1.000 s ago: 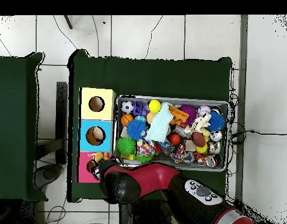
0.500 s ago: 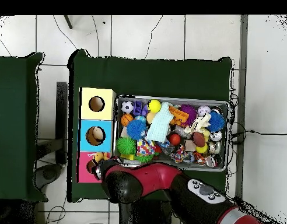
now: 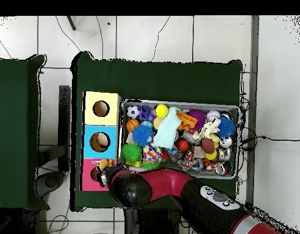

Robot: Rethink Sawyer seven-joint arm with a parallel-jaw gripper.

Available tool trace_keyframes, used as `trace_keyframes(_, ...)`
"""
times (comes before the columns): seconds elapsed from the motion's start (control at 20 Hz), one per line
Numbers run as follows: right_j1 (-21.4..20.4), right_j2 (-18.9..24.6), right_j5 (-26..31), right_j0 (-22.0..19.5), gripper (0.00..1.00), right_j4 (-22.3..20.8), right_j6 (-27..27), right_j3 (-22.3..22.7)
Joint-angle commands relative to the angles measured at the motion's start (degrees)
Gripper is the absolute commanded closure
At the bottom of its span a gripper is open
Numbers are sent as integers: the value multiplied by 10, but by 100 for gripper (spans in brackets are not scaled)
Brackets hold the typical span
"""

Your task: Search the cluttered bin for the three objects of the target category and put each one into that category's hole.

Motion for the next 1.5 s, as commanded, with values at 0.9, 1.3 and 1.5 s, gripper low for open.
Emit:
trace_keyframes(0.9,56,-6,174,31,100,58,41,-43)
trace_keyframes(1.3,54,-8,171,36,100,55,37,-50)
trace_keyframes(1.5,38,8,174,29,100,55,33,-43)
